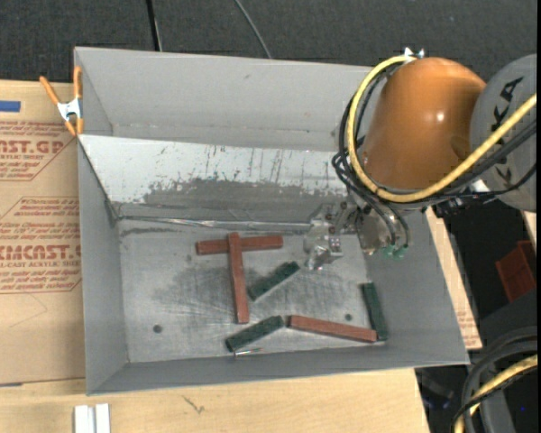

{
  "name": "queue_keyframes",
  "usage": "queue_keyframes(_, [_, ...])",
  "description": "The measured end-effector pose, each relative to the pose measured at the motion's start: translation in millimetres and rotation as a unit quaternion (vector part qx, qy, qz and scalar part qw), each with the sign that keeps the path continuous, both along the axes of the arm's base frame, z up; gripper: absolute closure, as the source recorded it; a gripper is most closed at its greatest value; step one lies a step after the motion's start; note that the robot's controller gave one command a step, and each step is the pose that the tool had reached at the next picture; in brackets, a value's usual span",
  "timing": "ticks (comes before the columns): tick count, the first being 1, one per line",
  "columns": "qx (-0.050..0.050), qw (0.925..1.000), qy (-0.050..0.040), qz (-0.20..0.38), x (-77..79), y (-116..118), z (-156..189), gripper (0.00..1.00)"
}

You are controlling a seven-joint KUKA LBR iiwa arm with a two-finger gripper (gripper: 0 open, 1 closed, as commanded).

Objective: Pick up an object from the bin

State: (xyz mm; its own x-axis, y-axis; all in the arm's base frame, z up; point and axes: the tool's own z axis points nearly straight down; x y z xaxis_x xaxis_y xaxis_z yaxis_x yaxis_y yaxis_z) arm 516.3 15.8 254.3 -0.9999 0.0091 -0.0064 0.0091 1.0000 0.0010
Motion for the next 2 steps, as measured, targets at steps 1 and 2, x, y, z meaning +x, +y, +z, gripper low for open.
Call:
queue_keyframes(1, [0.000, 1.0000, 0.0020, 0.000, -0.9, -0.1, -1.5, 1.00])
queue_keyframes(2, [0.000, 0.9994, 0.0065, 0.034, 3.0, 17.4, -126.2, 0.00])
